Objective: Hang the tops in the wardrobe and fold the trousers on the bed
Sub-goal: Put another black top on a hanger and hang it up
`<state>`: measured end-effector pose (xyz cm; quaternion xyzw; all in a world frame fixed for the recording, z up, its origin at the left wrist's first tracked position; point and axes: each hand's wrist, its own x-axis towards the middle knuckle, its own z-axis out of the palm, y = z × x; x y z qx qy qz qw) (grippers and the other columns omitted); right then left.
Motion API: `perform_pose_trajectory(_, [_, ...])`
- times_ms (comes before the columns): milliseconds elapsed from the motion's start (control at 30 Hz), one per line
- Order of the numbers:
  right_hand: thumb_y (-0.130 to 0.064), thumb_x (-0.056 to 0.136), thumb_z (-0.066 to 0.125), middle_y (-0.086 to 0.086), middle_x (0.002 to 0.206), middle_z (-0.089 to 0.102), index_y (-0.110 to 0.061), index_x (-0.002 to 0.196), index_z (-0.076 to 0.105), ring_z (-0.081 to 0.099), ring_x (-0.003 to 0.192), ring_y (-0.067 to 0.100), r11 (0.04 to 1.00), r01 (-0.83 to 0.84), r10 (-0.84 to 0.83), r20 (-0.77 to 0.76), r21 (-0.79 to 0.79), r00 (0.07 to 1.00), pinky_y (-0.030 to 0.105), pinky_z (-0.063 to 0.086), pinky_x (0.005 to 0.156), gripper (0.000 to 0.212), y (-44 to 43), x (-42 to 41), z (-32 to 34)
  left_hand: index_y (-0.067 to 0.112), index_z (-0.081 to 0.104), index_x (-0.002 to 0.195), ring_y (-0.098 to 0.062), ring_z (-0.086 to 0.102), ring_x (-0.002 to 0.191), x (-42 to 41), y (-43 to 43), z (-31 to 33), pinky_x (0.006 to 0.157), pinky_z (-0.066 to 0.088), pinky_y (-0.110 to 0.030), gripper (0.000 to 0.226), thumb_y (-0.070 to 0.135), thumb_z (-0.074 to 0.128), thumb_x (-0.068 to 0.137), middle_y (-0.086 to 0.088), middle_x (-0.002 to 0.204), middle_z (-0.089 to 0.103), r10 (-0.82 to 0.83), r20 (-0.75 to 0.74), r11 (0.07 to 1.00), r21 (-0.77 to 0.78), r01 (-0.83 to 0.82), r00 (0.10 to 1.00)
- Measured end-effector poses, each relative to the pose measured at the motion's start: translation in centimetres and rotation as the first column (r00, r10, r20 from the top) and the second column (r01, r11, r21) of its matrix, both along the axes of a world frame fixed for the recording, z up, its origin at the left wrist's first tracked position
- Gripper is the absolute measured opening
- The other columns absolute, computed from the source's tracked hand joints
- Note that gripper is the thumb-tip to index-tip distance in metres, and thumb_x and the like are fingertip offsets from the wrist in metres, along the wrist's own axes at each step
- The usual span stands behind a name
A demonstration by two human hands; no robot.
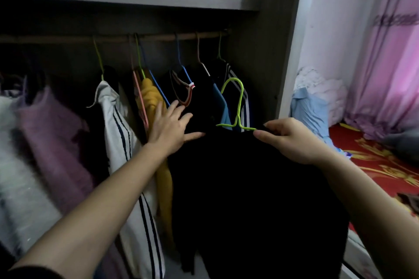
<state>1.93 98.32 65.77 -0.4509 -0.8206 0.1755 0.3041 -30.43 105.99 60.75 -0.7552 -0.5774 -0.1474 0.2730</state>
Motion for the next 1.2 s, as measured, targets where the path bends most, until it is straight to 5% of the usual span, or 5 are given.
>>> perform_pose_trajectory(233, [-0.034, 0.098, 0.06, -0.014, 0.051, 0.054, -0.021, 0.066, 0.061, 0.049, 0.05, 0.001, 0.995, 0.065, -0.069, -0.064, -0.07, 0.996, 0.017, 0.035, 0.051, 0.035, 3.9, -7.0, 0.0, 0.023, 0.062, 0.128, -0.025, 0.024, 0.147, -7.7, 4.0, 2.7, 0.113, 0.009, -0.065, 0.074, 0.073, 0.022, 0.091, -0.009, 0.147, 0.047, 0.101, -0.328, 0.992, -0.039, -0.121, 0.939])
perform_pose_trajectory(467, [-0.035, 0.097, 0.062, 0.009, 0.073, 0.059, -0.002, 0.084, 0.067, 0.056, 0.067, 0.021, 0.967, 0.123, -0.187, -0.291, -0.223, 0.938, 0.036, 0.04, 0.065, 0.037, 10.4, -12.6, 1.7, 0.03, 0.054, 0.135, -0.022, 0.026, 0.144, -8.2, 6.1, 7.5, 0.114, 0.015, -0.058, 0.063, 0.07, 0.029, 0.093, -0.003, 0.151, 0.041, 0.035, 0.123, 0.98, -0.2, -0.009, 0.992])
perform_pose_trajectory(767, [-0.033, 0.096, 0.063, 0.013, 0.071, 0.056, 0.002, 0.083, 0.068, 0.053, 0.063, 0.024, 0.993, 0.0, -0.07, -0.576, -0.121, 0.815, 0.033, 0.038, 0.061, 0.038, 18.6, -20.0, 7.1, 0.014, 0.026, 0.151, -0.036, 0.025, 0.143, -11.3, 10.1, 15.2, 0.113, 0.023, -0.056, 0.071, 0.047, 0.053, 0.094, -0.018, 0.156, 0.027, 0.259, 0.173, 0.939, 0.185, -0.289, 0.95])
perform_pose_trajectory(1000, [-0.037, 0.093, 0.063, 0.008, 0.064, 0.059, -0.013, 0.064, 0.058, 0.06, 0.064, 0.026, 0.999, 0.025, -0.034, -0.545, -0.025, 0.837, 0.035, 0.042, 0.062, 0.038, 25.7, -26.8, 9.3, 0.026, 0.023, 0.154, -0.033, 0.029, 0.142, -14.6, 14.4, 18.1, 0.115, 0.016, -0.056, 0.065, 0.046, 0.046, 0.097, -0.012, 0.154, 0.034, 0.369, 0.186, 0.917, 0.09, -0.39, 0.911])
perform_pose_trajectory(1200, [-0.028, 0.1, 0.053, 0.022, 0.105, 0.07, -0.002, 0.098, 0.071, 0.062, 0.107, 0.038, 0.996, 0.052, -0.07, -0.296, -0.069, 0.953, 0.035, 0.044, 0.081, 0.032, 28.4, -29.5, 3.7, 0.014, 0.038, 0.148, -0.039, 0.038, 0.132, -17.6, 13.4, 16.7, 0.113, 0.022, -0.043, 0.062, 0.029, 0.056, 0.09, -0.02, 0.142, 0.045, 0.35, 0.157, 0.89, 0.251, -0.38, 0.924])
